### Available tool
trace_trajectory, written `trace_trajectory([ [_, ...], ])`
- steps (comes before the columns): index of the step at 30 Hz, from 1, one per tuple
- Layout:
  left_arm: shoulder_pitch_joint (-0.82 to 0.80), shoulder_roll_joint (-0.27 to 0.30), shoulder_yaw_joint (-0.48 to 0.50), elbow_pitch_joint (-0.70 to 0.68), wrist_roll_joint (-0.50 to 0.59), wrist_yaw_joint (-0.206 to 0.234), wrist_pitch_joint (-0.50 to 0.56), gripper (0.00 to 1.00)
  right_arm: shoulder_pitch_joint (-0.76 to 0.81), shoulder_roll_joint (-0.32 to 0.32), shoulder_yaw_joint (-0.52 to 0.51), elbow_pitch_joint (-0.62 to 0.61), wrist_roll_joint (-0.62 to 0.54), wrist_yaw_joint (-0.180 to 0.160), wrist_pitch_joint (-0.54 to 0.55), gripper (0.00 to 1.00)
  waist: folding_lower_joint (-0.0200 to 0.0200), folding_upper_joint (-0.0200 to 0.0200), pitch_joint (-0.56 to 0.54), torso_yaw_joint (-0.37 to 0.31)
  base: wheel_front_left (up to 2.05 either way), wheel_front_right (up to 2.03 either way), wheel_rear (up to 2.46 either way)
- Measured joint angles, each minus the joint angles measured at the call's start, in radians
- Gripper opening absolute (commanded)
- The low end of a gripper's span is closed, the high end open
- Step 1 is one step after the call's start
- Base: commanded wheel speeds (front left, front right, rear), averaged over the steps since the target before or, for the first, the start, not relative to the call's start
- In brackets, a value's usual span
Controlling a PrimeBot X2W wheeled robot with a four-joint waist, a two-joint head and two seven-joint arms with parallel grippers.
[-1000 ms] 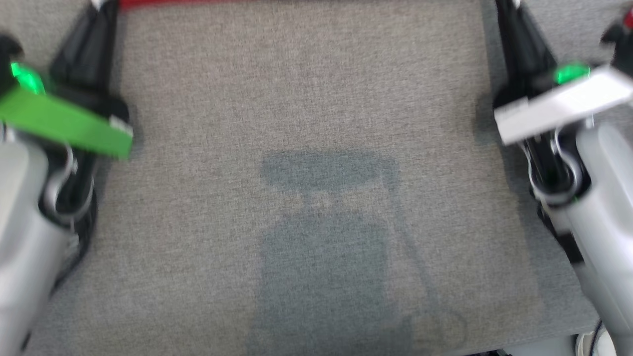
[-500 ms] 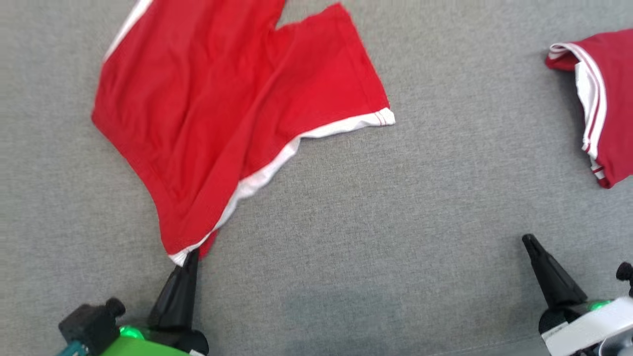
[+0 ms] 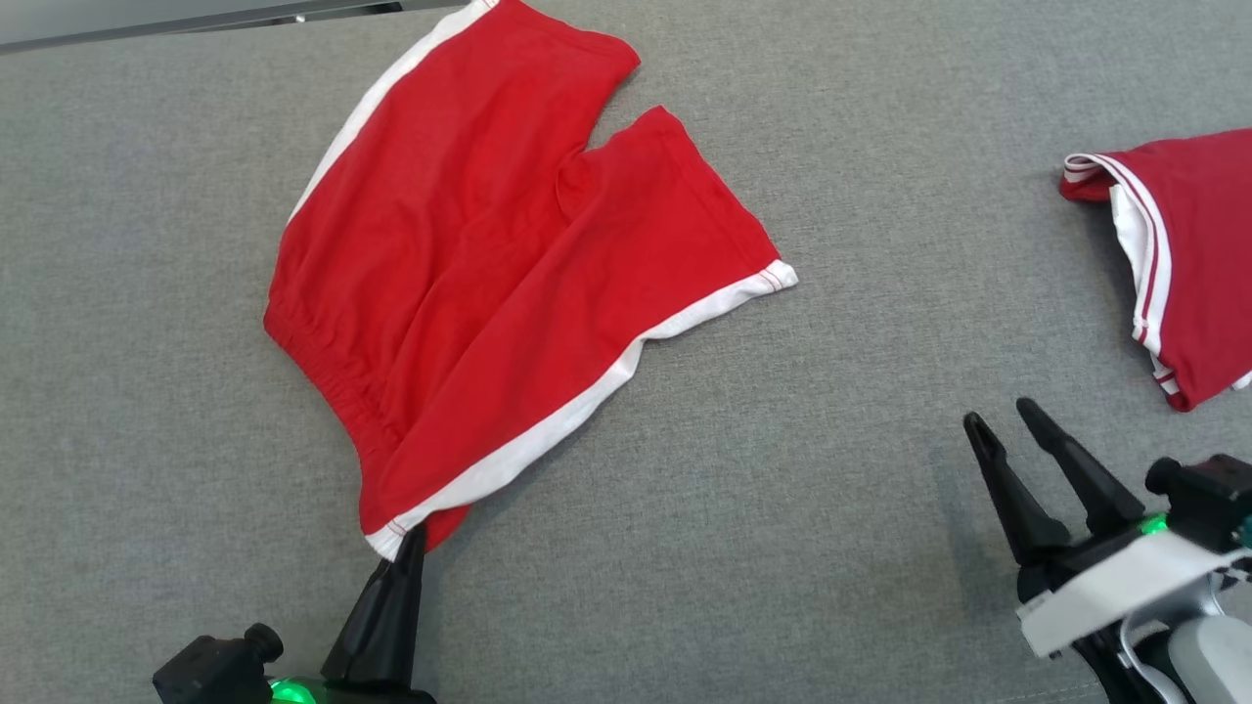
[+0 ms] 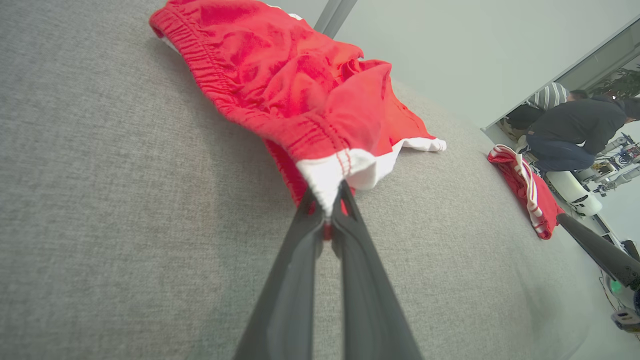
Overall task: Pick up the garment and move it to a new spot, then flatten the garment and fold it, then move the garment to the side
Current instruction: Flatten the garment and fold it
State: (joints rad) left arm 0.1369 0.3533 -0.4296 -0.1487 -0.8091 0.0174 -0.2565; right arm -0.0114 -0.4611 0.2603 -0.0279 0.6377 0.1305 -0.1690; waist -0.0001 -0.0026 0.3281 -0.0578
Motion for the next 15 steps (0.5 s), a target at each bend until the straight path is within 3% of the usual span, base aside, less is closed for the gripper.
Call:
trace_trajectory([
  [4,-0.002,-0.001,-0.004,0.001,0.0,0.0,0.002,0.0,-0.093,0.053,0.002,0.054,-0.077,0.0,0.039,1.0,0.0,0.0,-0.005,0.015,0.0,0.0,0.0],
  [8,-0.023,-0.007,-0.029,0.004,0.003,-0.004,0.028,0.0,-0.265,0.126,0.031,0.186,-0.166,0.0,0.114,1.0,0.0,0.0,0.008,0.031,0.0,0.0,0.0],
  [15,-0.099,-0.028,-0.071,0.033,0.016,-0.027,0.061,0.0,-0.506,0.208,0.073,0.424,-0.209,0.0,0.192,1.0,0.0,0.0,0.037,0.081,0.0,0.0,0.0],
])
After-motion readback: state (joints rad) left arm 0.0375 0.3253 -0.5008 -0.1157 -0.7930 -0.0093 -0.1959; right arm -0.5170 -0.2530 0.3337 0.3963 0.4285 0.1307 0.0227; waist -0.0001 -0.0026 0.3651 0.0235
